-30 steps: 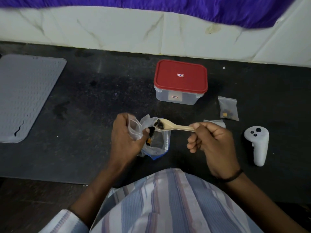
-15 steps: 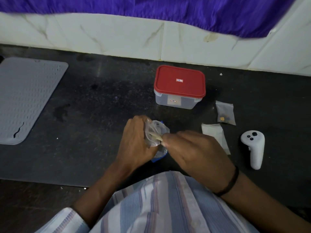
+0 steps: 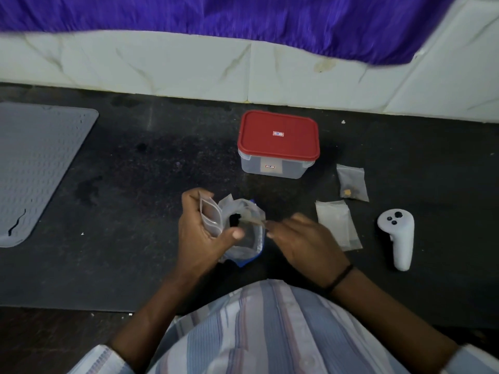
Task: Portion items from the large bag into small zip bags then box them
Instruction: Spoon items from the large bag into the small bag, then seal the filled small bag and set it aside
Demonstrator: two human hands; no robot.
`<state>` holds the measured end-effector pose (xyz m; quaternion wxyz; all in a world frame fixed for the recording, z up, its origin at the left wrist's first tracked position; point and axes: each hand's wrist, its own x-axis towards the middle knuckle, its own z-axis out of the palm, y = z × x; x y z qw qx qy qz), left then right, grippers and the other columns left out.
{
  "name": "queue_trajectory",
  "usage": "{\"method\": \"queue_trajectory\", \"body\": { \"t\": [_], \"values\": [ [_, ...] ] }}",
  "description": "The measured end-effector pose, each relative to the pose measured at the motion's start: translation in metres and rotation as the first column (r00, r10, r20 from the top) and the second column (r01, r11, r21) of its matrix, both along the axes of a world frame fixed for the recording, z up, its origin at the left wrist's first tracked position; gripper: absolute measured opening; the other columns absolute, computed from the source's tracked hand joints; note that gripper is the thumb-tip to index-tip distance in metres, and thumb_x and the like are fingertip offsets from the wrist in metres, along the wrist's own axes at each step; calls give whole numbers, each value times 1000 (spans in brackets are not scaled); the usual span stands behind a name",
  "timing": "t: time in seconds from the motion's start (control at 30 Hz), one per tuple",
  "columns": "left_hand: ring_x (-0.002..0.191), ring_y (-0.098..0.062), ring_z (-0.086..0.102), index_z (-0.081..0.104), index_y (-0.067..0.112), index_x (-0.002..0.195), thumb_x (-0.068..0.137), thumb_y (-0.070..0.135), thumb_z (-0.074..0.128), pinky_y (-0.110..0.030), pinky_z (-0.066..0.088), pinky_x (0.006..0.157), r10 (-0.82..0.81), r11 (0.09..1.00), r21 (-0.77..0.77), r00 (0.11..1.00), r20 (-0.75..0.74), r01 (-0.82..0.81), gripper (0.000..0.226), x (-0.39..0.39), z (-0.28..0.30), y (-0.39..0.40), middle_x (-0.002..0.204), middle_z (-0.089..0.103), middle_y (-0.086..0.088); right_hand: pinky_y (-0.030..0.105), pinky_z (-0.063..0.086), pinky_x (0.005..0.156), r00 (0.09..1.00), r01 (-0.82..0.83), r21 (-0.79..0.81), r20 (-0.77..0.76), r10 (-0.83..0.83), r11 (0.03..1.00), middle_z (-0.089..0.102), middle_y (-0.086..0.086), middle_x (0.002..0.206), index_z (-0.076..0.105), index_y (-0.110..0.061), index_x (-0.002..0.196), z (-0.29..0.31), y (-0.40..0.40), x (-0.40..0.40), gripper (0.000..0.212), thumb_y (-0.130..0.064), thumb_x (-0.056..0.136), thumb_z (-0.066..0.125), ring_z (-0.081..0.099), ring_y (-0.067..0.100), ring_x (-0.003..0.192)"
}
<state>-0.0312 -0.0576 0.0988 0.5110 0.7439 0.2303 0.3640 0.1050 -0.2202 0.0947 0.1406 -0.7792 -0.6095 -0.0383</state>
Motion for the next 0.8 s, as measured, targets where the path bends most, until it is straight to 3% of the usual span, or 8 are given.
{"method": "queue_trajectory", "body": {
  "t": [0.07,0.13,0.27,0.37,0.47,0.57,0.67,0.8],
  "values": [
    [69,5,47,41,10,106,65,92,47,-11,39,63,-30,999,-28,999,46,31,92,6,4,-1,85,49,28,34,54,62,998,-68,-80,-7,67,994,69,3,95,65,-16,116,-16,5,0,31,-19,90,48,60,20,82],
    [67,5,47,44,16,104,68,95,33,-11,40,62,-35,997,-72,997,66,39,88,11,4,-1,81,52,25,37,54,66,995,-99,-108,-27,97,989,67,4,106,62,-17,121,-26,8,-1,35,-25,91,47,60,22,88],
    [59,0,47,46,29,93,82,86,12,-12,37,54,26,995,-94,1000,4,-25,67,22,4,-2,69,48,13,37,50,82,970,49,32,-239,-40,998,59,-3,120,60,-22,120,-13,3,-7,44,-53,89,52,54,16,105],
    [61,-3,48,45,27,90,99,59,22,-17,39,57,-3,999,-38,1000,-21,2,41,32,10,-8,72,48,7,28,47,92,808,167,175,-588,-33,970,57,-9,124,54,-24,129,11,-1,-10,57,-58,85,57,52,6,113],
    [64,-5,48,45,18,90,102,40,29,-19,40,59,-68,997,19,998,-15,68,30,44,19,-17,74,49,8,16,47,87,632,277,265,-774,32,924,59,-24,116,53,-30,123,25,5,-17,44,-41,83,67,58,0,108],
    [62,-6,49,45,22,88,103,40,32,-19,39,59,-98,993,61,995,-14,98,26,57,26,-28,72,48,10,16,48,71,580,446,365,-813,46,817,64,-18,91,61,-19,100,29,9,-18,14,-28,90,61,61,1,80],
    [63,-7,50,44,27,88,102,43,36,-17,39,58,-136,989,52,991,-6,136,23,67,29,-36,72,50,12,27,48,63,544,569,404,-838,40,716,60,-4,78,61,-10,91,28,8,-13,20,-27,94,53,57,15,70],
    [70,-11,57,53,21,92,101,35,48,-23,47,62,-281,959,-30,960,-15,281,17,78,28,-47,80,58,7,22,48,65,444,717,360,-896,7,596,58,-2,78,57,-9,90,24,3,-5,17,-21,99,49,55,12,71]
  ]
}}
